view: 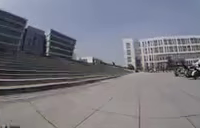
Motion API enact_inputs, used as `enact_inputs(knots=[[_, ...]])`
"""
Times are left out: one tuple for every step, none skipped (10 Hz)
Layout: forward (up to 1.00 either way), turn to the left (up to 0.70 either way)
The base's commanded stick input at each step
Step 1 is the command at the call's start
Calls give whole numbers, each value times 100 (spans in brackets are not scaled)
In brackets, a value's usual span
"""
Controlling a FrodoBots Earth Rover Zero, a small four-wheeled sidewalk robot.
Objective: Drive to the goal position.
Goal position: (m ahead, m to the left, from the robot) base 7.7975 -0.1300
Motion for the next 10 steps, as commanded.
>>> enact_inputs(knots=[[85,0],[85,0],[85,0],[85,0],[85,0],[85,0],[85,0],[85,0],[85,0],[85,0]])
